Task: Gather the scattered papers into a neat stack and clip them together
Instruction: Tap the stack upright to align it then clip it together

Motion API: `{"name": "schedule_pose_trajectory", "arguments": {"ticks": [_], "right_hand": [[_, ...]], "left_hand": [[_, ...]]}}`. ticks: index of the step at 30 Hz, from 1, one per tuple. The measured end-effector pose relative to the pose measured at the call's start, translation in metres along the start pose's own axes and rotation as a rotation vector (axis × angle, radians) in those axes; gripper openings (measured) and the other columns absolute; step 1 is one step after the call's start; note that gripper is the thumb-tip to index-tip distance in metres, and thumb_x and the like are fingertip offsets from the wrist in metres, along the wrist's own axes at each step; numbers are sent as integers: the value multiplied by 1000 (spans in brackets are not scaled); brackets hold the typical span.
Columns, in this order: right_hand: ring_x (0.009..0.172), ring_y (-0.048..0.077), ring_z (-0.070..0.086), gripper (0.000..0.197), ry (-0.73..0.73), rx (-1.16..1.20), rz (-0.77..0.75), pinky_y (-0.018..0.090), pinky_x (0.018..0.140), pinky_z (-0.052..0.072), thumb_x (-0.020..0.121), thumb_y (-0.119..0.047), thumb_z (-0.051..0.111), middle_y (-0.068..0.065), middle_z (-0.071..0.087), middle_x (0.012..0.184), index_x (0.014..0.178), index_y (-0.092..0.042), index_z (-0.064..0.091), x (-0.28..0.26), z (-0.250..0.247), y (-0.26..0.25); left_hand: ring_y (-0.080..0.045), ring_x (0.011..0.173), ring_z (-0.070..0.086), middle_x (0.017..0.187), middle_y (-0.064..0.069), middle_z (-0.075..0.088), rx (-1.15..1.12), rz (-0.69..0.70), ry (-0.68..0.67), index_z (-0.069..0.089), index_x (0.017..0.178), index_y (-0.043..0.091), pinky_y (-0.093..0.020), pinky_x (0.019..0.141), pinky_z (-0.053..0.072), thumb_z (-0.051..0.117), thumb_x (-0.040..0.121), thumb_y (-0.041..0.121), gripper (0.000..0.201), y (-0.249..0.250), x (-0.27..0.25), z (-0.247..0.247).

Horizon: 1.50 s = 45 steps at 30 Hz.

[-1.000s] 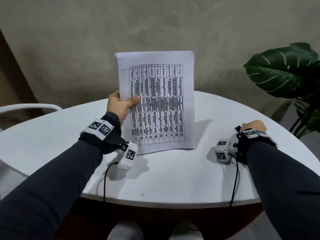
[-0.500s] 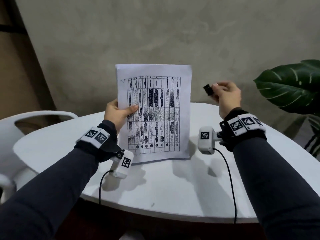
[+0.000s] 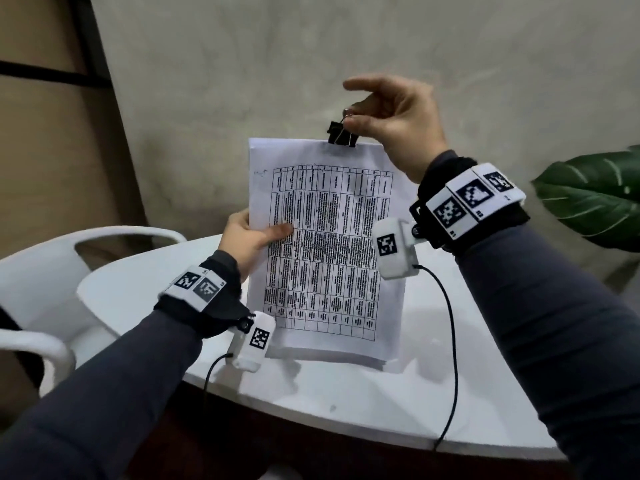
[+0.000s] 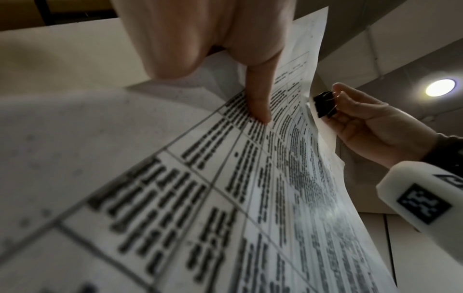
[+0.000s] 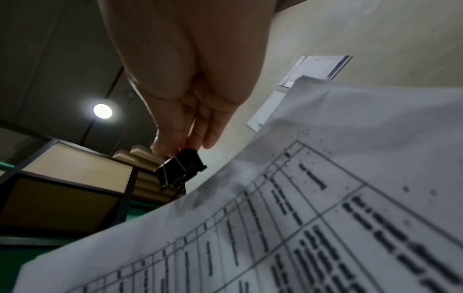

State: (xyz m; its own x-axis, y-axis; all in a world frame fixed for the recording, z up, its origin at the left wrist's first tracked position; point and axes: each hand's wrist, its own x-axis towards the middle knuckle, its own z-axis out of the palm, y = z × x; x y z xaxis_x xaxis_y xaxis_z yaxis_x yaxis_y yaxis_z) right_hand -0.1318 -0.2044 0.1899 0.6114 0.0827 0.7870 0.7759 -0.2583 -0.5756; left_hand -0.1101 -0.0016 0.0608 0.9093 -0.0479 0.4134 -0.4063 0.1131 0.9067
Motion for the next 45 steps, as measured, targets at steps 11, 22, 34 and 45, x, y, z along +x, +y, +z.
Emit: {"name": "schedule_pose_trajectory", "arguments": {"ticks": [11, 22, 34, 45], "right_hand": [[63, -2, 66, 29, -123, -168, 94, 15, 69, 54, 74, 5, 73, -14, 69, 62, 103, 2, 68, 11, -6, -1], [126, 30, 43, 24, -101, -786, -169, 34, 106, 29, 76, -27, 74, 9, 63, 120, 90, -9, 75, -27, 10, 25], [115, 22, 56, 66, -355, -904, 34, 18, 90, 37, 74, -27, 76, 5, 62, 124, 133, -15, 49, -7, -4, -1], [66, 8, 42, 34, 320, -299, 417, 23, 64, 36, 88, -50, 51, -7, 49, 74, 82, -17, 51, -106, -18, 98]], "left_hand": [[-6, 82, 65, 88, 4, 67, 37, 39, -6, 60, 85, 20, -10, 67, 54, 69, 77, 4, 20, 8, -6, 4], [-7, 73, 65, 84, -2, 65, -147, -60, 58, 55, 82, 14, -24, 85, 51, 64, 78, -9, 25, 21, -2, 18], [8, 62, 66, 85, 3, 67, 62, 17, 3, 62, 81, 18, -4, 59, 50, 69, 77, 1, 19, 17, -8, 22], [-23, 101, 64, 104, -10, 65, -160, -5, 137, 50, 120, -8, -42, 103, 45, 69, 76, -4, 48, 32, 44, 34]]}}
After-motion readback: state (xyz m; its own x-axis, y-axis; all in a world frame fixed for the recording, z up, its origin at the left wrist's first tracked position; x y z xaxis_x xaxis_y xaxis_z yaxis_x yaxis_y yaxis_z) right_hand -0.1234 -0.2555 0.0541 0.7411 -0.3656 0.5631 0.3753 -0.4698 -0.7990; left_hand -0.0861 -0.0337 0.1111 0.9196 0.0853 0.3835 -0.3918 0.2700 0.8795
